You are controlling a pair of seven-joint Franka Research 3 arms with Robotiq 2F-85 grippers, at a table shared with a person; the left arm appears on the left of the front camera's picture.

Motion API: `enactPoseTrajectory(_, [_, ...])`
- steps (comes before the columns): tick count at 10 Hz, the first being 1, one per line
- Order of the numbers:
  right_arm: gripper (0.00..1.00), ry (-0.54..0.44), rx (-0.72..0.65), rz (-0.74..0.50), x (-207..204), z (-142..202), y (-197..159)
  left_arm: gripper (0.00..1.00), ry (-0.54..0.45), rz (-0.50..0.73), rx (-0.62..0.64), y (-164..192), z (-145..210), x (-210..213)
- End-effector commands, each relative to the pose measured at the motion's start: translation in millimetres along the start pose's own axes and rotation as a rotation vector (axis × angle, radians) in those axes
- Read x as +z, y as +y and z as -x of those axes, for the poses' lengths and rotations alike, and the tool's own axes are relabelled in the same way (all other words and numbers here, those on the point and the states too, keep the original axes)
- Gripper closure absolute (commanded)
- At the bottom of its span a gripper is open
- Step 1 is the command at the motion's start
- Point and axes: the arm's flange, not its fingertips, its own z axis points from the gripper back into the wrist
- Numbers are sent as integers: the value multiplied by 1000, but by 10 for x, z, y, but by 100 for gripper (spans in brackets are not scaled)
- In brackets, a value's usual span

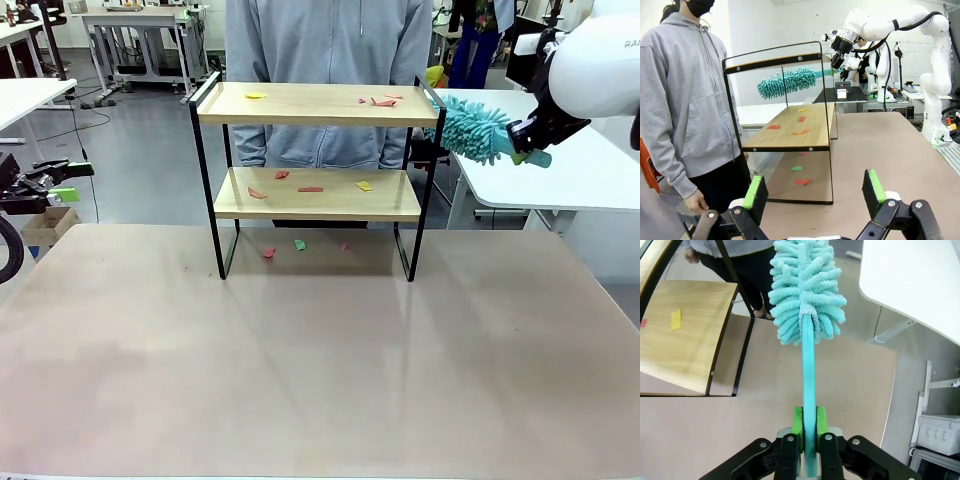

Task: Clean the shelf.
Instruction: Clean the specific section of the Shelf indicated by the human with the Duster.

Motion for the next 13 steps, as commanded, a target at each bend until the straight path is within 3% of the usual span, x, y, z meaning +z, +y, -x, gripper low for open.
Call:
enactPoseTrajectory(1, [100, -7, -1, -3, 29, -9, -1, 0, 5, -1, -14, -19, -22, 4])
enactPoseTrajectory(4, [100, -7, -1, -3, 29, -9, -1, 0, 5, -1, -14, -19, -22, 4])
enactPoseTrajectory(5, [87, 0, 0, 0, 0, 0, 0, 0, 5, -1, -14, -19, -22, 4])
enactPoseTrajectory(7, [87, 31, 60, 18, 338, 28, -273, 0, 5, -1, -14, -19, -22, 4])
enactPoseTrajectory(11, [87, 234, 252, 14, 941, 285, -722, 0, 5, -1, -14, -19, -22, 4])
enactPoseTrajectory(13, [87, 375, 419, -36, 1206, 478, -779, 0, 5, -1, -14, -19, -22, 4])
